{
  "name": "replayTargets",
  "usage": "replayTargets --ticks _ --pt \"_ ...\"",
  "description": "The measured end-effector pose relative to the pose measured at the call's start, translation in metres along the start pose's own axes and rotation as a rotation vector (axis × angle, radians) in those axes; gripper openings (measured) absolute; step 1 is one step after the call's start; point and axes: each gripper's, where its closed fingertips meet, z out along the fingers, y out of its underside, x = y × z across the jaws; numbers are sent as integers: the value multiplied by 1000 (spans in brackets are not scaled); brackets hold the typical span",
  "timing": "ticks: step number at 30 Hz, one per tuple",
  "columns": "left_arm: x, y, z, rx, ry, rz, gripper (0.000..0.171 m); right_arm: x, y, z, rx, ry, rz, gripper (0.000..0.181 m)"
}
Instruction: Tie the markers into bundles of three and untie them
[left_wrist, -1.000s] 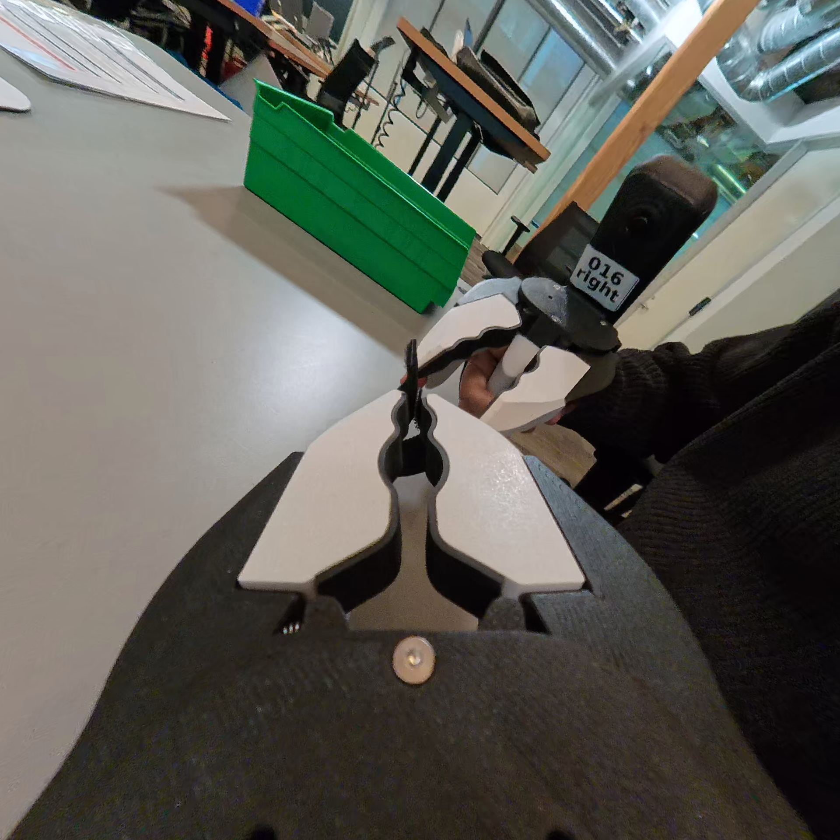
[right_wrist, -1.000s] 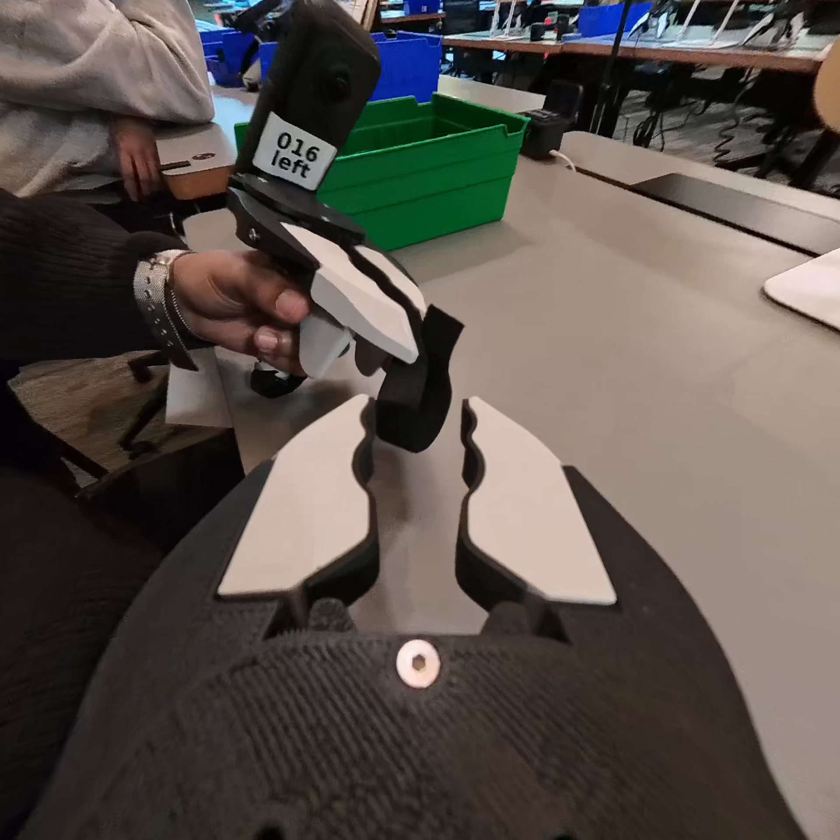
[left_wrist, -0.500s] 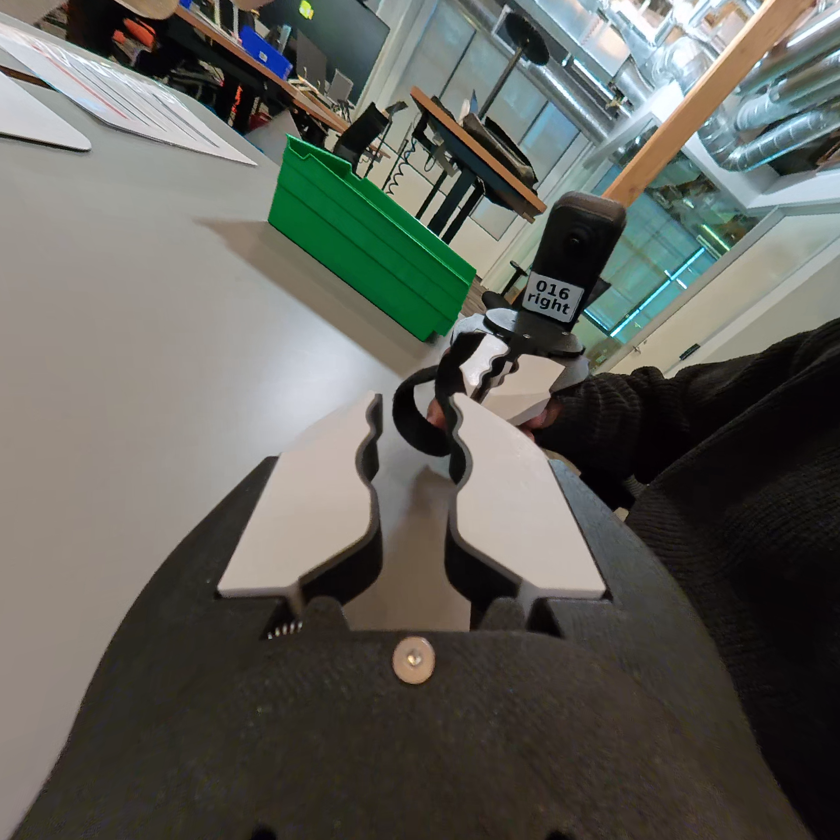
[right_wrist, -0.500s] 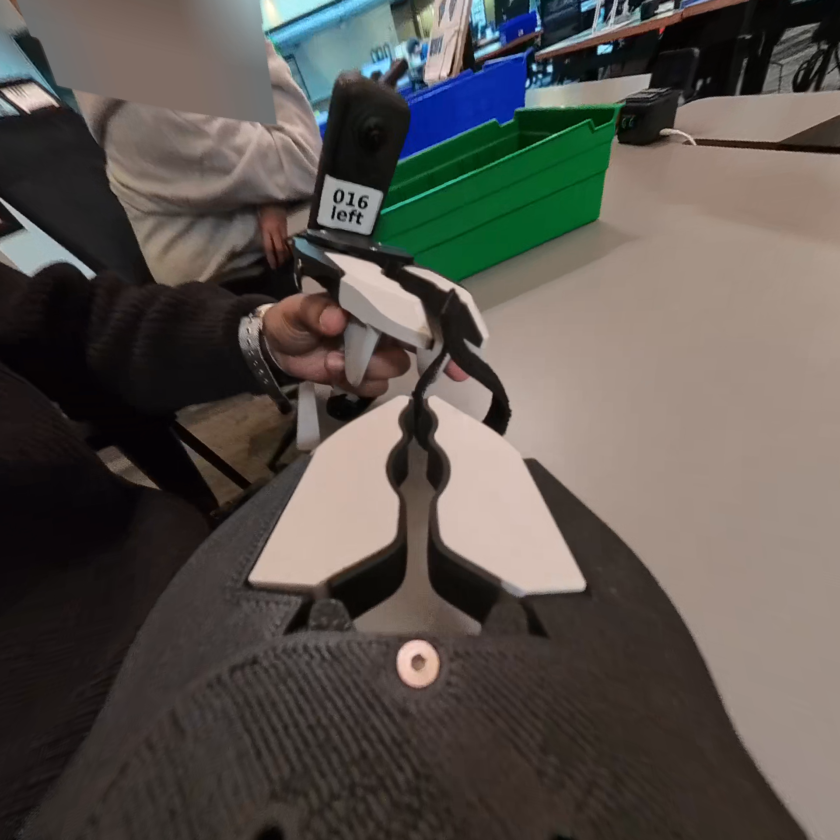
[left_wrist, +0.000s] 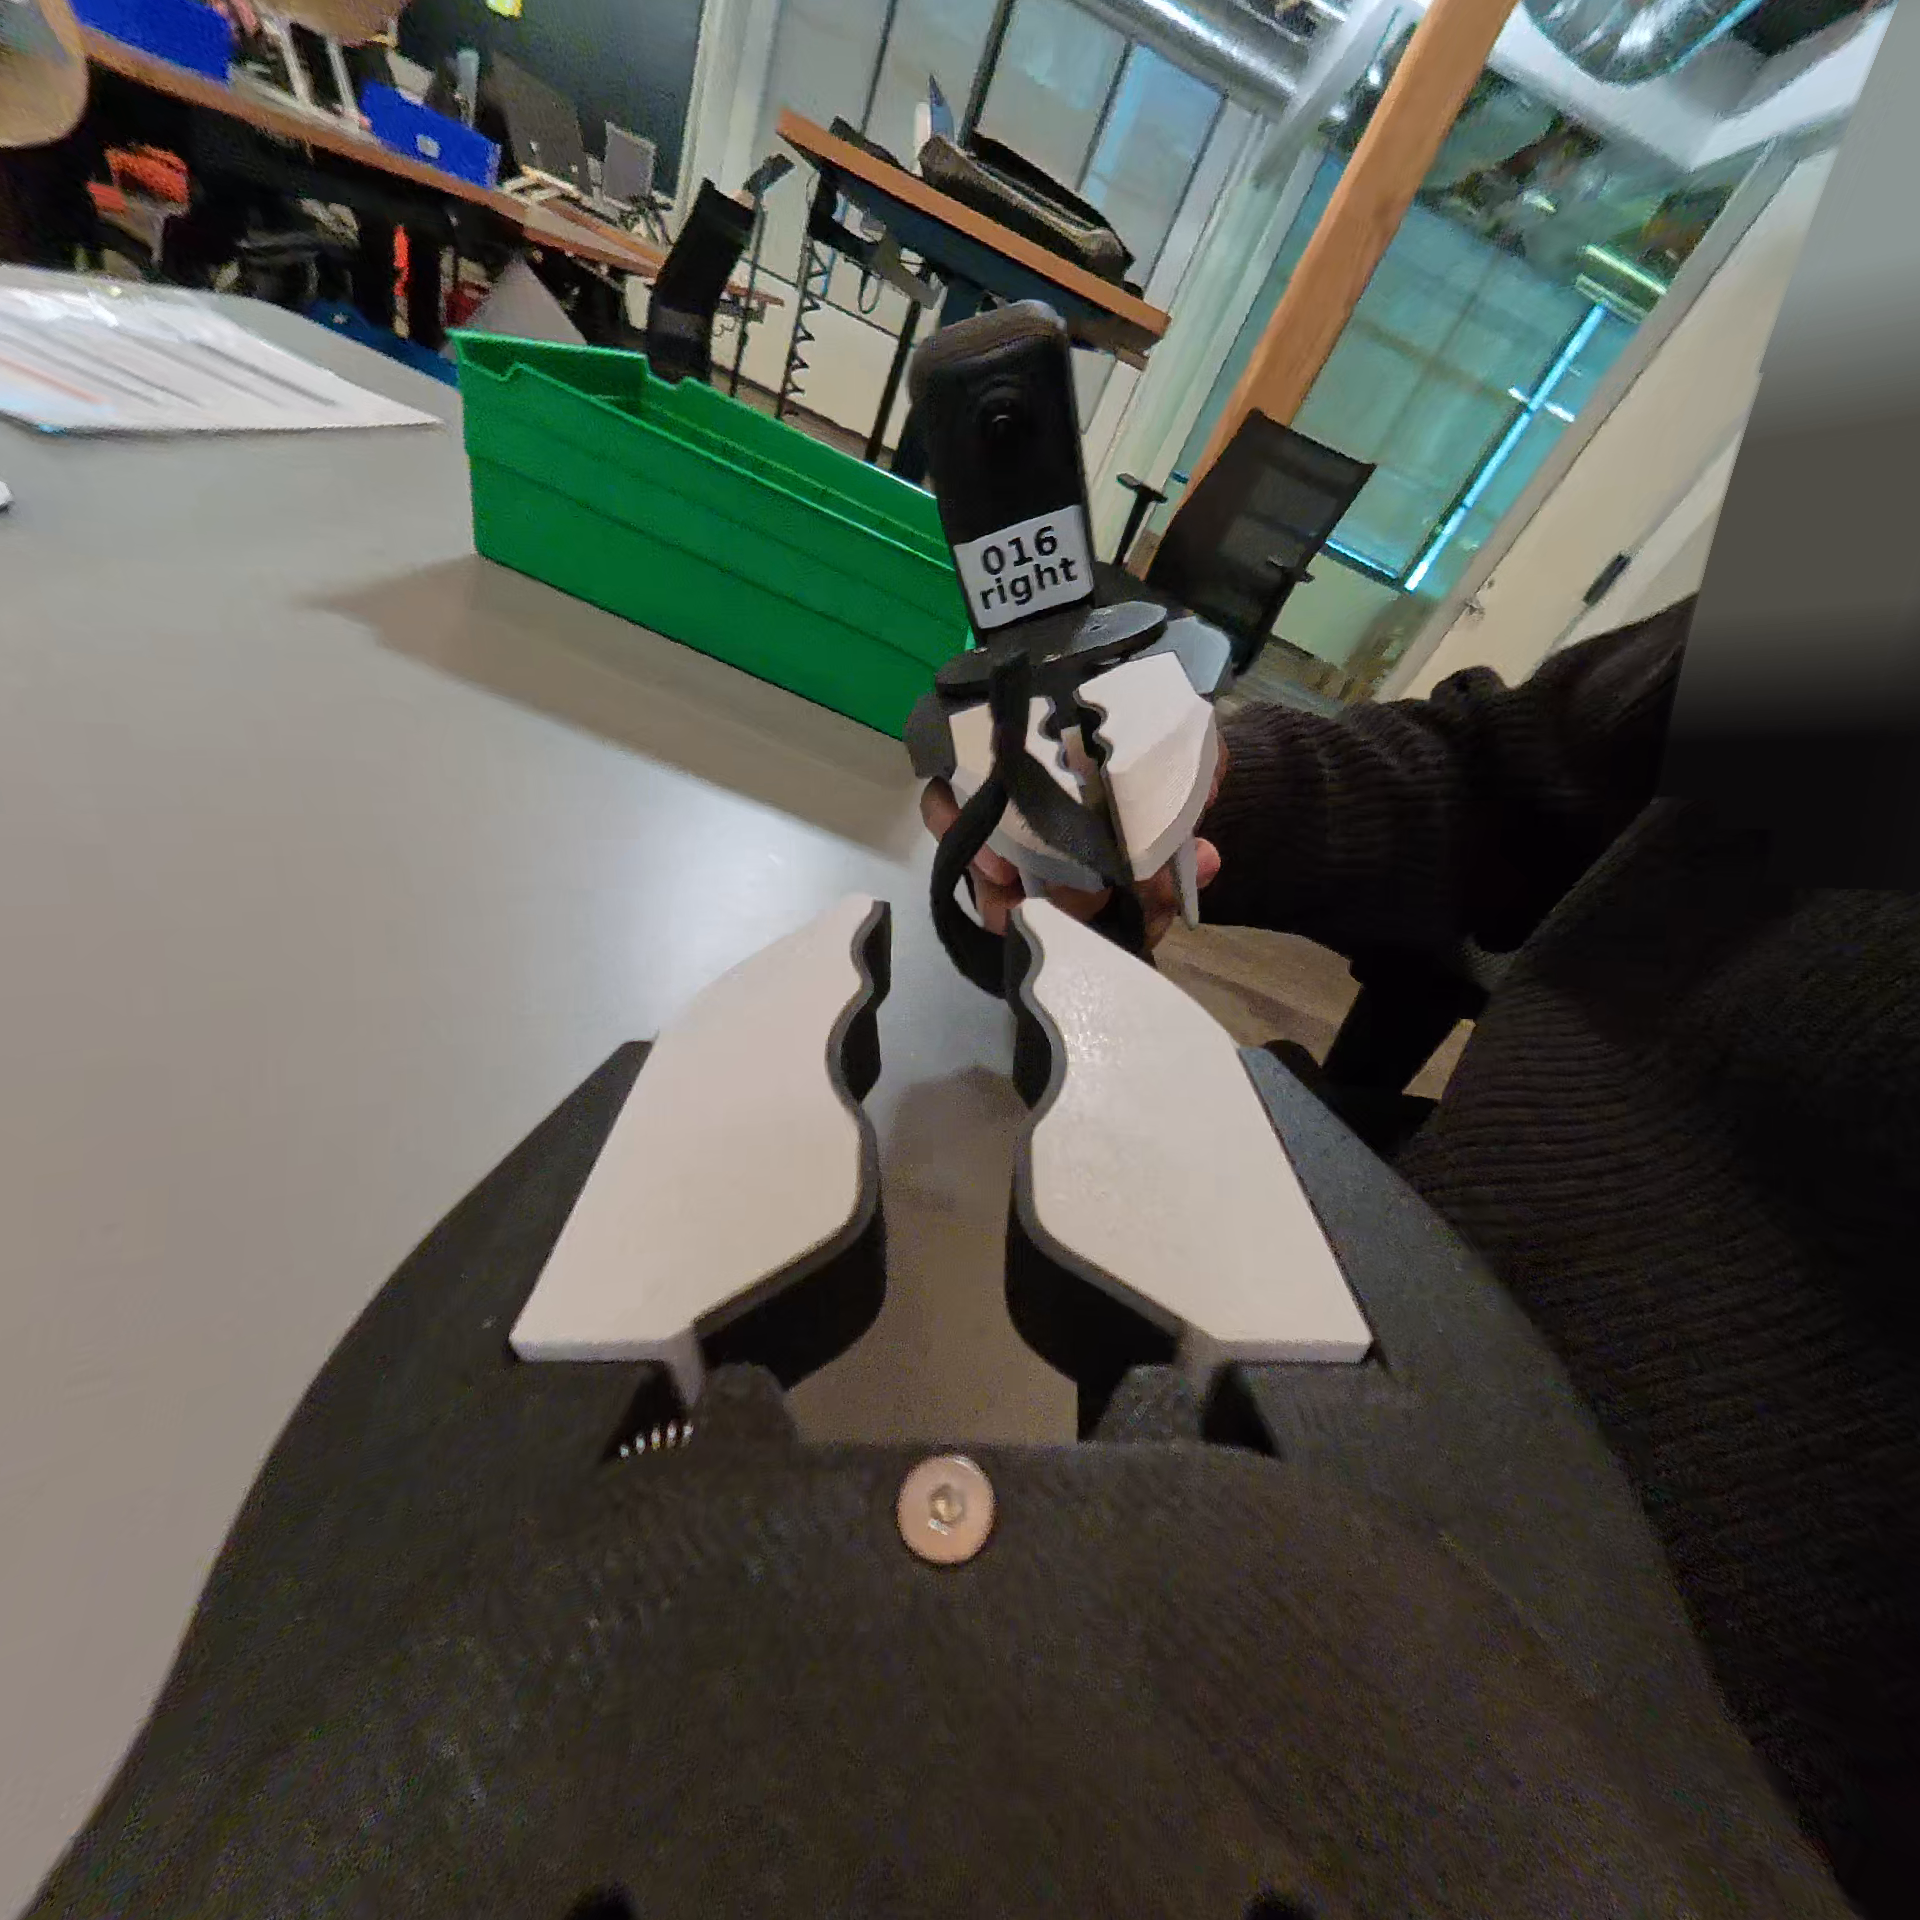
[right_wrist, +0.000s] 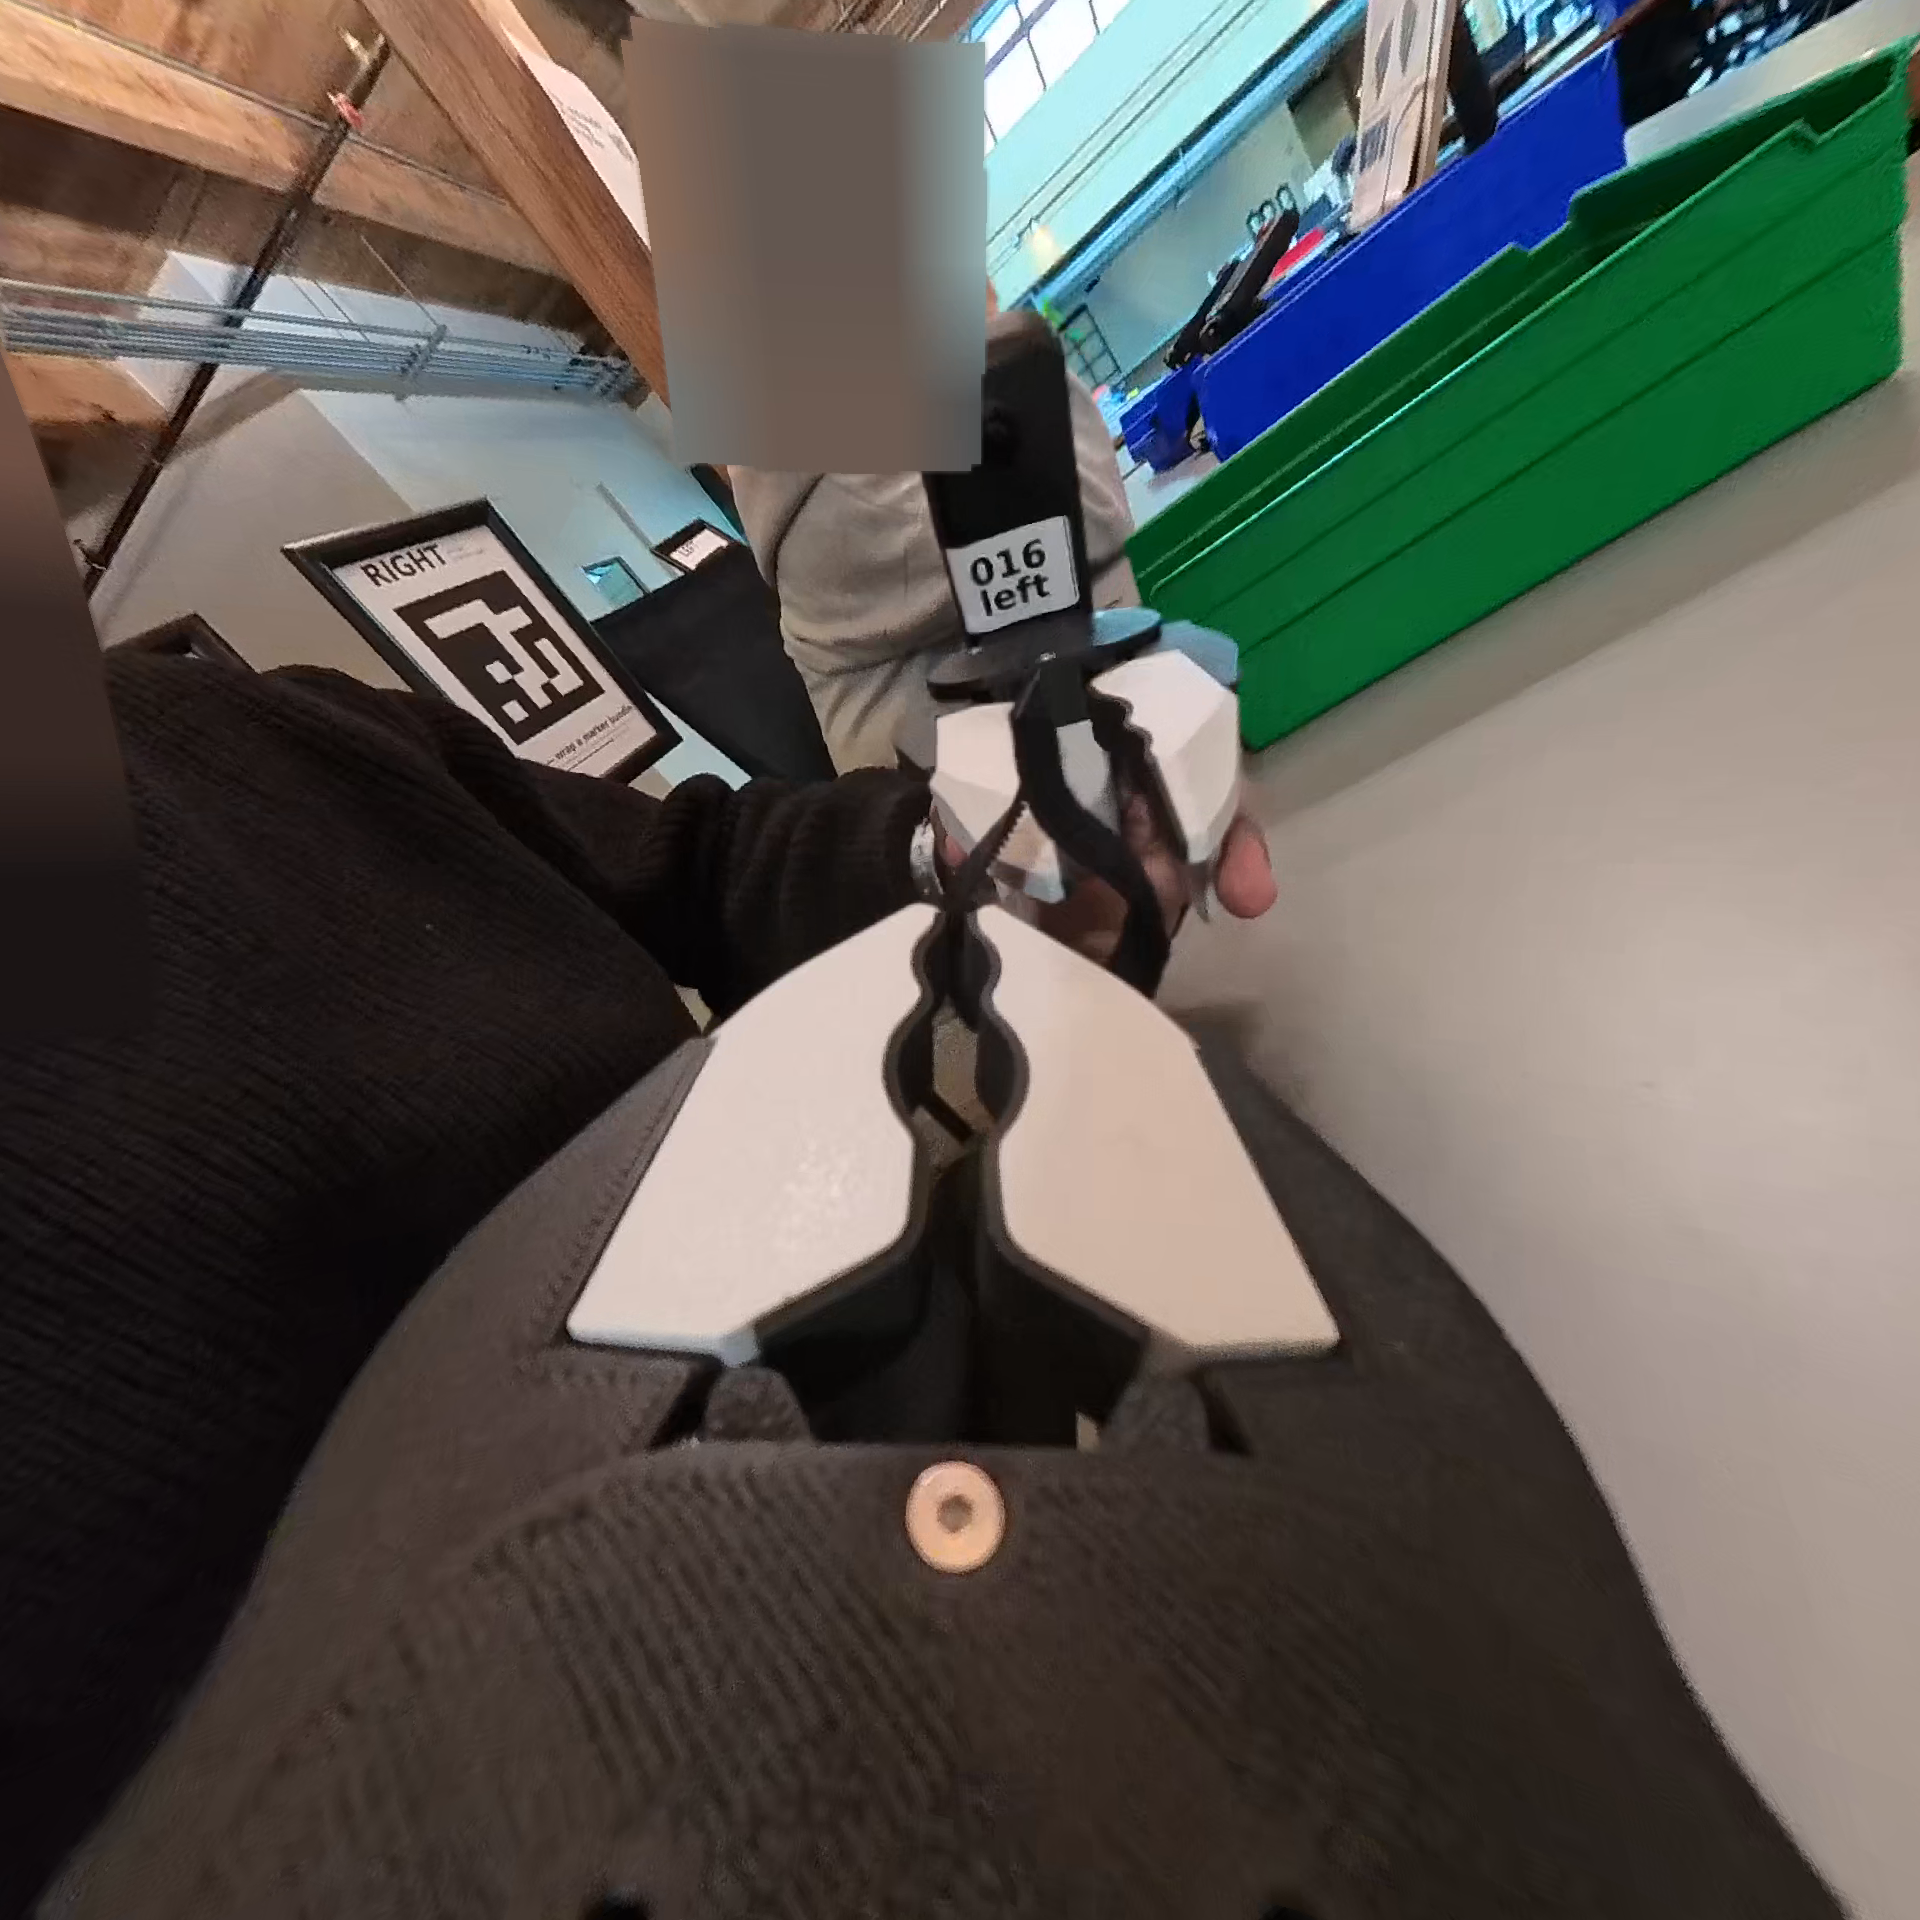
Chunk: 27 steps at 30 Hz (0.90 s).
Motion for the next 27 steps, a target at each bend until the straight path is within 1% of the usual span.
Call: replayTargets --ticks 3,6,7,8,12,14,16,19,22,25,27 --pt "13 3 6 -16 66 8 21 -6 6 7 -24 -29 24 2" --pt "19 4 9 -21 73 50 21 -15 16 14 -73 -95 77 3" --pt "20 5 9 -24 75 63 19 -17 18 15 -81 -110 92 3" --pt "22 5 9 -30 84 74 5 -17 19 16 -81 -113 97 3" --pt "19 6 9 -62 56 62 2 -20 15 15 -62 -131 101 2" --pt "14 6 8 -60 44 18 2 -20 13 14 -54 -124 74 3" --pt "4 6 8 -53 9 -62 3 -24 12 15 -45 -121 -6 2" --pt "-6 2 3 -8 10 -193 2 -24 17 17 -66 -65 -139 3" --pt "-6 5 3 -6 47 -275 2 -22 13 13 -45 -55 -177 3" --pt "-4 4 4 -2 53 -234 2 -18 4 8 10 -52 -156 3" --pt "-7 1 3 9 24 -215 2 -17 -6 2 69 -45 -196 4"
